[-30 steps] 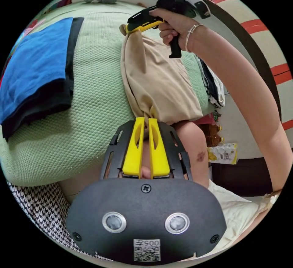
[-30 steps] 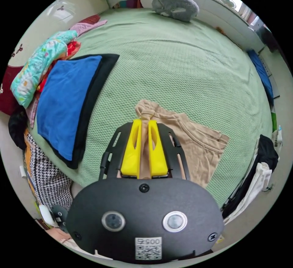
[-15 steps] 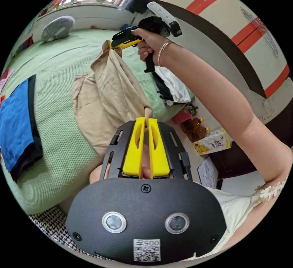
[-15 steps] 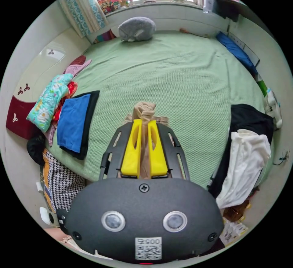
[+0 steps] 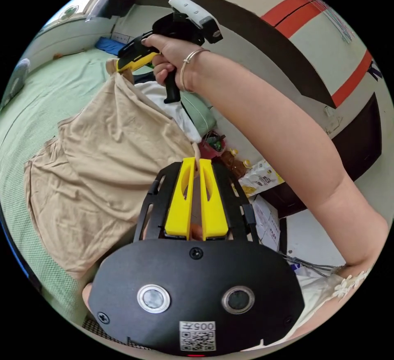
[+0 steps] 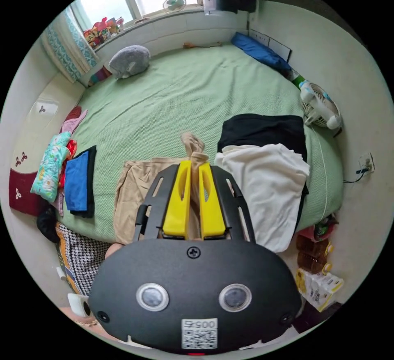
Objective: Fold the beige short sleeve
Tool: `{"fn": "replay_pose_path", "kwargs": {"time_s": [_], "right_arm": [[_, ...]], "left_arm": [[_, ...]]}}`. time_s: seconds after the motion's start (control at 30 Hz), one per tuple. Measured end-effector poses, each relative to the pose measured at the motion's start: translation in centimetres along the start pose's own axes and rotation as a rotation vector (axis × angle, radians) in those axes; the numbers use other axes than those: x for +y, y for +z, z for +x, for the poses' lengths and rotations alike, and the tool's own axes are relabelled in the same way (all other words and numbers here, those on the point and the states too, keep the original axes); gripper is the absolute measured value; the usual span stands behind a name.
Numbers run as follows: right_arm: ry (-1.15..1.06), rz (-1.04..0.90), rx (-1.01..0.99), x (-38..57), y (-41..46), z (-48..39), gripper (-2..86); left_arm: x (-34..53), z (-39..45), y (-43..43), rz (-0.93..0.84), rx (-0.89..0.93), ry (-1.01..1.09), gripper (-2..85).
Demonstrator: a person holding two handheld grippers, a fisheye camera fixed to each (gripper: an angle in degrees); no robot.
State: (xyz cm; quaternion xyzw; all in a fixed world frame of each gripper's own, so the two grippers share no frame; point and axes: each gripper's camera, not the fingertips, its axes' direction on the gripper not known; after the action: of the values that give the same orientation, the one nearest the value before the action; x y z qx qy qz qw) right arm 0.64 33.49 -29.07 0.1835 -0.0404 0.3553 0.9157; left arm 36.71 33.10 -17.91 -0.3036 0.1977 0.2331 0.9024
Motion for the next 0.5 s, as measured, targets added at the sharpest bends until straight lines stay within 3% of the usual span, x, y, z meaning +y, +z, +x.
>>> {"fn": "replay_pose_path", "kwargs": {"time_s": [0.17,0.5], "right_arm": [[-0.067,-0.035,0.094,-0.1,1.1,-1.7,-0.7],[-0.189,-0.062,0.053,-0.8,3.4,-11.9,-0.7]], "left_arm": [[0.9,-2.1,-0.8,-0.002,-0.004,-0.038,3.8],[6.2,-9.9,-7.0,0.064,-0.055,-0.222,3.7]]}}
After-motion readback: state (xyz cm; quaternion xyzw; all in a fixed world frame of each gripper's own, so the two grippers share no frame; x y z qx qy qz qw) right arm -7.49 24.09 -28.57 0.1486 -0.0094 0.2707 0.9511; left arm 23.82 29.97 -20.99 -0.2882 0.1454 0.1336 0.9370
